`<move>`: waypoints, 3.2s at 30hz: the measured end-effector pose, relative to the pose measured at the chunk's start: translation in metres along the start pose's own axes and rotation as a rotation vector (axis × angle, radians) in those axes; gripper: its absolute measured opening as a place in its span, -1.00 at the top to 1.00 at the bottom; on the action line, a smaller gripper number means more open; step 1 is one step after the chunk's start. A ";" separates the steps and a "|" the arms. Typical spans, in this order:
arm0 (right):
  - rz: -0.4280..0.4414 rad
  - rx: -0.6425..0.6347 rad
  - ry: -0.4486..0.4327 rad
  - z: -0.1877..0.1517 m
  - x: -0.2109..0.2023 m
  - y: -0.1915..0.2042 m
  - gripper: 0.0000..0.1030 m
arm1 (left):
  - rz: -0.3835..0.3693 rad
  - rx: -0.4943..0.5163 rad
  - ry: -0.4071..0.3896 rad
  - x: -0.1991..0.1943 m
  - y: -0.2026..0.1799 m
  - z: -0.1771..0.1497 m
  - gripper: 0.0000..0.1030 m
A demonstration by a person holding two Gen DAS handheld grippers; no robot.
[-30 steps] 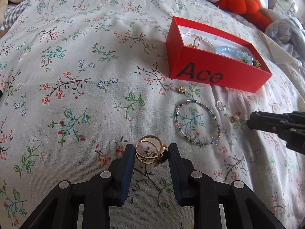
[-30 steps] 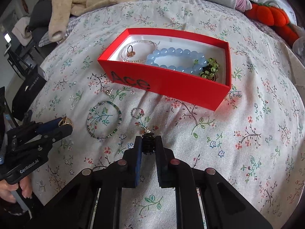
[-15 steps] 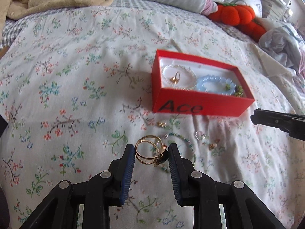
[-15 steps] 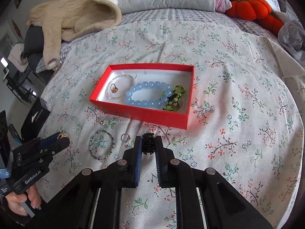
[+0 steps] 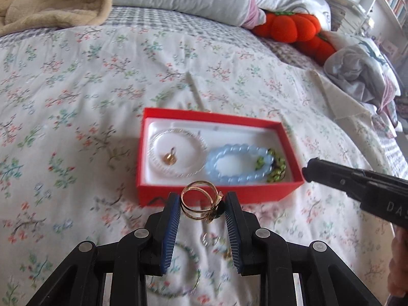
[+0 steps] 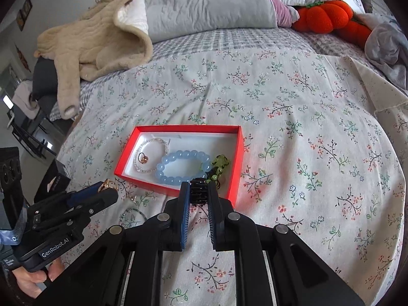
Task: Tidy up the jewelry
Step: 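Carry both rings into the red Ace box and open both tools, then grasp the green seed-bead bracelet with left tool while right tool moves to the silver hoop earring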
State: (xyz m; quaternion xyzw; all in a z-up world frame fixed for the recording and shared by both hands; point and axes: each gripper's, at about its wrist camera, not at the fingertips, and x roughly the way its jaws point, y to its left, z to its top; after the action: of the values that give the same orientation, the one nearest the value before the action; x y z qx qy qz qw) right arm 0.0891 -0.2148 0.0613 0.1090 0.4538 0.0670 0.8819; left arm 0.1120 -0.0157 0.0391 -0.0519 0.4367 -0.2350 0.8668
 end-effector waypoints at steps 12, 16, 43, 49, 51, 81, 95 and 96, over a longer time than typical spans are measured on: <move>0.010 -0.009 -0.003 0.010 0.009 -0.011 0.73 | 0.062 0.061 0.013 0.042 -0.004 0.016 0.42; 0.009 -0.012 0.008 0.010 0.013 -0.010 0.73 | 0.082 0.055 0.022 0.048 -0.003 0.018 0.41; -0.033 -0.029 0.077 0.025 0.052 0.016 0.73 | 0.126 0.010 0.039 -0.002 0.019 -0.012 0.14; 0.015 0.008 0.084 0.027 0.052 0.010 0.68 | 0.140 -0.015 0.064 0.000 0.025 -0.017 0.09; 0.021 0.011 0.077 0.027 0.047 0.010 0.53 | 0.145 -0.017 0.067 -0.001 0.026 -0.019 0.04; 0.018 -0.054 0.115 -0.050 0.003 0.002 -0.10 | 0.163 0.020 0.079 -0.010 0.034 -0.086 -0.47; -0.031 -0.144 0.156 -0.077 0.008 0.001 -0.11 | 0.156 -0.068 0.073 0.018 0.042 -0.080 0.23; -0.031 -0.142 0.156 -0.076 0.008 0.001 -0.11 | 0.169 -0.067 0.074 0.020 0.042 -0.080 0.27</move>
State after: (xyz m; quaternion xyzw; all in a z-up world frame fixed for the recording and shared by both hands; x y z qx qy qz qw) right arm 0.0312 -0.2020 0.0124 0.0337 0.5167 0.0935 0.8504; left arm 0.0749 0.0212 -0.0372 -0.0350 0.4790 -0.1479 0.8646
